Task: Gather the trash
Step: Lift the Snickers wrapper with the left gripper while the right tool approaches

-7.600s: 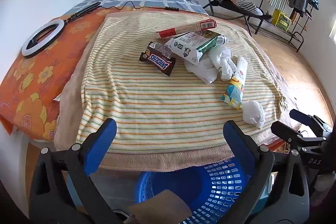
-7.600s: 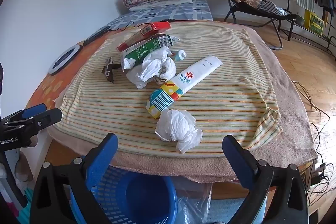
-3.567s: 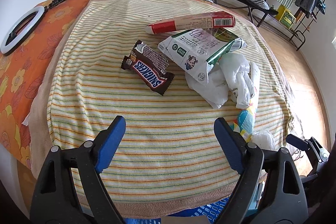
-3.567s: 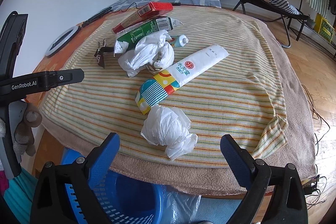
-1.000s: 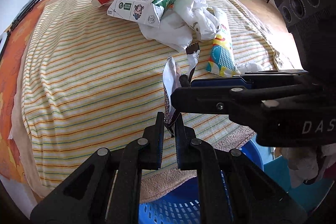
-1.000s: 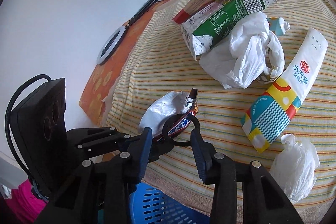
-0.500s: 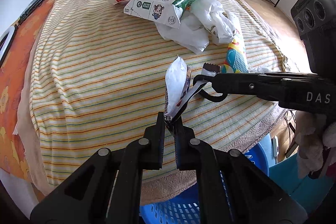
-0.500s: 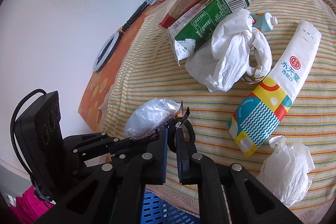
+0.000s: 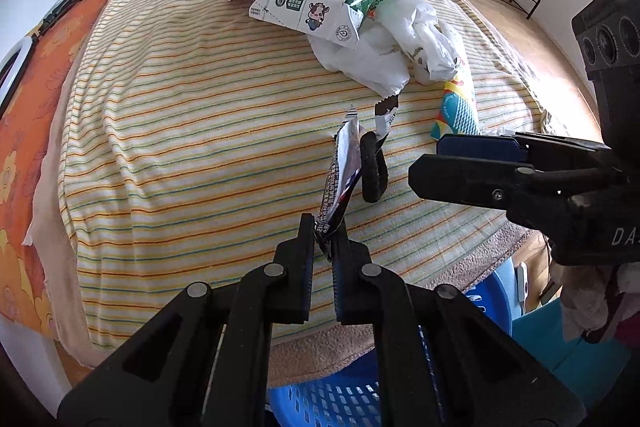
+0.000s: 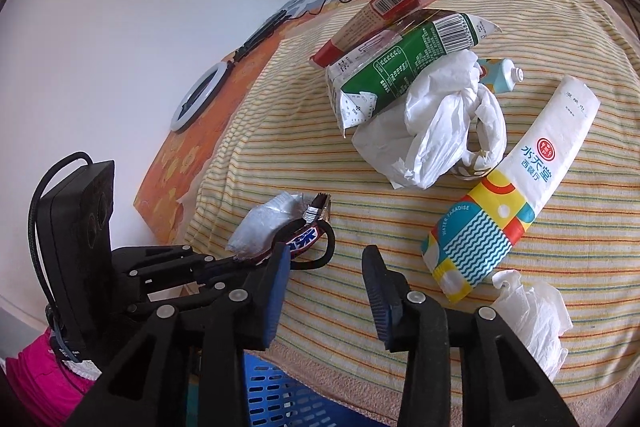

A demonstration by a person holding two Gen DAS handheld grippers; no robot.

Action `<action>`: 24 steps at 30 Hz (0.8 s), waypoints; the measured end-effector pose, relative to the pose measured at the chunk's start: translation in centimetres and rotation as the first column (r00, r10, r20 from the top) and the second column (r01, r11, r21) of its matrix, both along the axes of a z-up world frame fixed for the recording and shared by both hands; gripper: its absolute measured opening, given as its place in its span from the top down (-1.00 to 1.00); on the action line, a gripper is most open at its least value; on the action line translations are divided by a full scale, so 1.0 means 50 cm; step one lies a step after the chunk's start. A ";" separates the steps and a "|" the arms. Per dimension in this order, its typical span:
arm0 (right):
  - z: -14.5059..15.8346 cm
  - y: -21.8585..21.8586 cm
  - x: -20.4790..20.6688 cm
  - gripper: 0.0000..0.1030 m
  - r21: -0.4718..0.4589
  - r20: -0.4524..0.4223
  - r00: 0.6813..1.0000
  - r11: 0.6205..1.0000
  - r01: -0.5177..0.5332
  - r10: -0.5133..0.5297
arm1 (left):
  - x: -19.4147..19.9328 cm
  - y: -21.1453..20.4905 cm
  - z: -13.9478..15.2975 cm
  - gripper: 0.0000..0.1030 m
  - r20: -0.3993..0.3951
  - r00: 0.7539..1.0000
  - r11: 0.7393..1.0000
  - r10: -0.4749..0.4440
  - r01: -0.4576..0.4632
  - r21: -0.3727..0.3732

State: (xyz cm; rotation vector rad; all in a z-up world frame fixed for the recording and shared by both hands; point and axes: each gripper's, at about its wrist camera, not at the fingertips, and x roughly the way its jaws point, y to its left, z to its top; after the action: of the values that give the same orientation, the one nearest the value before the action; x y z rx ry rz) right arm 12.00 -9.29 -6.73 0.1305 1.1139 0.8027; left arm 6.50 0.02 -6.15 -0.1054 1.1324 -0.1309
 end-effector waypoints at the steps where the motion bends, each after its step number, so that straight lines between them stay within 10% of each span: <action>1: -0.007 0.008 0.002 -0.15 -0.009 -0.006 1.000 1.000 -0.002 0.002 | 0.000 0.002 -0.001 0.89 -0.003 1.000 1.000 0.003 -0.003 -0.002; 8: -0.048 0.012 0.029 0.15 -0.001 -0.063 0.998 1.000 0.008 -0.008 | -0.001 0.031 -0.011 0.89 -0.024 0.999 0.998 0.024 -0.025 -0.053; 24: -0.051 0.099 0.014 0.96 -0.106 0.102 0.991 0.991 -0.077 0.088 | -0.013 0.065 0.007 0.91 -0.004 0.999 0.999 0.043 -0.043 -0.025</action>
State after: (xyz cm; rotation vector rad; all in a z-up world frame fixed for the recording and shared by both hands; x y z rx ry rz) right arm 12.70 -4.35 -9.30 -0.0440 1.0618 0.8152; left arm 5.86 3.26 -5.82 -0.1525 1.1310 -0.1065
